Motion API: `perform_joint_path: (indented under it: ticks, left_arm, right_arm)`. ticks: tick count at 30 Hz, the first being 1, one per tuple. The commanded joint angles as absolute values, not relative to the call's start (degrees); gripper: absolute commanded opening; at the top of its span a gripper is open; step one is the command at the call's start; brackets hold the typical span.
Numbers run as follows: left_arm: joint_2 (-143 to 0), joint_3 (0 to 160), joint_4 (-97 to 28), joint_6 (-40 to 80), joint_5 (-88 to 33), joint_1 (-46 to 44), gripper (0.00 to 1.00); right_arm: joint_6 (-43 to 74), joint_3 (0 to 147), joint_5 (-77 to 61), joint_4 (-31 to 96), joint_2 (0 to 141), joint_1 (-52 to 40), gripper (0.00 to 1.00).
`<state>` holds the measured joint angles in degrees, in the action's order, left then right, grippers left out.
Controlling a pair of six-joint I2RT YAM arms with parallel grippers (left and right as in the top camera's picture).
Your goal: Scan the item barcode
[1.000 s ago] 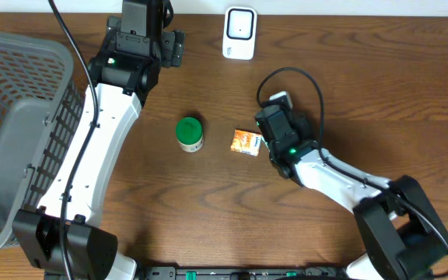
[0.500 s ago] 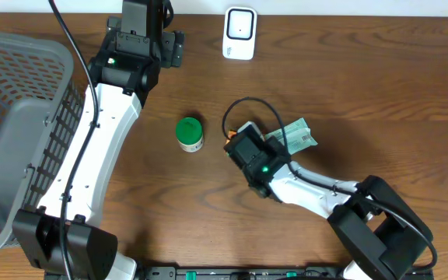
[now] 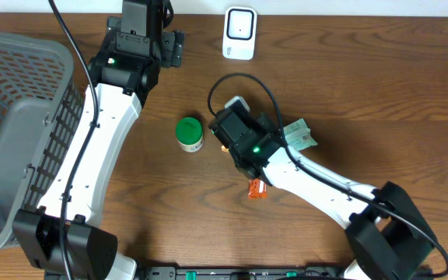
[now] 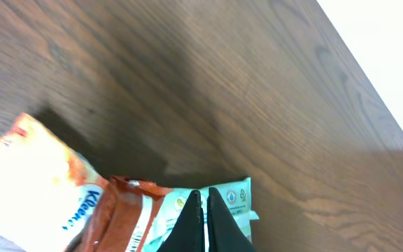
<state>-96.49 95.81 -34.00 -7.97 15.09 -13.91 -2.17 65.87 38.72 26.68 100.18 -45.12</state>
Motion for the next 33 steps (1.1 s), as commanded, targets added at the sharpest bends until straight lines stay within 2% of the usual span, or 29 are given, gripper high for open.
perform_joint_path:
  ticks: [1, 14, 20, 23, 25, 28, 29, 33]
  left_arm:
    - [-95.88, 95.81, -33.78, -8.32, 14.98, -13.61, 0.98]
    - [-95.88, 95.79, -34.22, -8.29, 14.98, -13.61, 0.98]
    - [-95.88, 95.79, -34.22, -8.32, 14.98, -13.61, 0.98]
    - [-95.88, 95.79, -34.24, -8.32, 14.98, -13.61, 0.98]
    - [-95.88, 95.79, -34.3, -8.32, 14.98, -13.61, 0.98]
    - [-95.88, 95.79, -34.41, -8.32, 14.98, -13.61, 0.98]
    - [-95.88, 95.79, -34.41, -8.32, 14.98, -13.61, 0.98]
    - [-95.88, 95.79, -34.37, -8.32, 14.98, -13.61, 0.98]
  right_arm:
    - [-1.26, 65.78, 33.58, 29.19, 100.18, -44.1, 0.01]
    - [6.98, 63.57, 14.59, 31.88, 104.29, -45.15, 0.01]
    - [13.72, 66.11, 9.15, 32.95, 98.8, -45.15, 0.01]
    - [15.18, 68.12, 4.89, 35.9, 92.58, -44.69, 0.25]
    - [15.88, 68.51, 2.37, 39.05, 87.02, -44.51, 0.58]
    - [17.47, 68.23, 1.83, 44.42, 80.01, -43.66, 0.92]
    - [18.46, 67.88, 1.83, 46.3, 77.38, -42.89, 0.99]
    - [19.92, 65.82, -7.29, 50.48, 69.04, -38.59, 0.99]
